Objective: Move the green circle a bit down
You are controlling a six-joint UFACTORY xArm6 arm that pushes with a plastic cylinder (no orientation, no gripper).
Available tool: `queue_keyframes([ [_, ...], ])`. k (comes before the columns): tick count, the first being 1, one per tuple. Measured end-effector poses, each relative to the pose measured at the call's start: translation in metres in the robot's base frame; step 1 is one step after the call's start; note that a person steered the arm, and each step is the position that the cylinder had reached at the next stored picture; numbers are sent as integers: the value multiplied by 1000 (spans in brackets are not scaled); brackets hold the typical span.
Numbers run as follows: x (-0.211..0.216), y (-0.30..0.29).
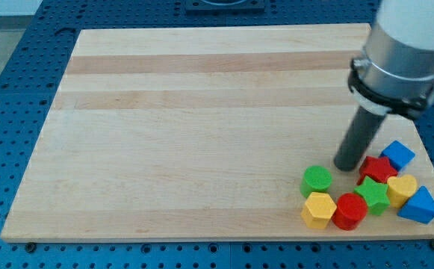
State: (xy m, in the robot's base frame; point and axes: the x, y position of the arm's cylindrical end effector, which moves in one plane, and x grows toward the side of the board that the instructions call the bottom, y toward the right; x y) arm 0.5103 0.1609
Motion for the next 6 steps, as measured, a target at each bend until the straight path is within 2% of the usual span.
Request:
queue_keyframes([
  [1, -14, -29],
  [2, 11, -53],
  [3, 68, -67],
  [6, 69, -69],
])
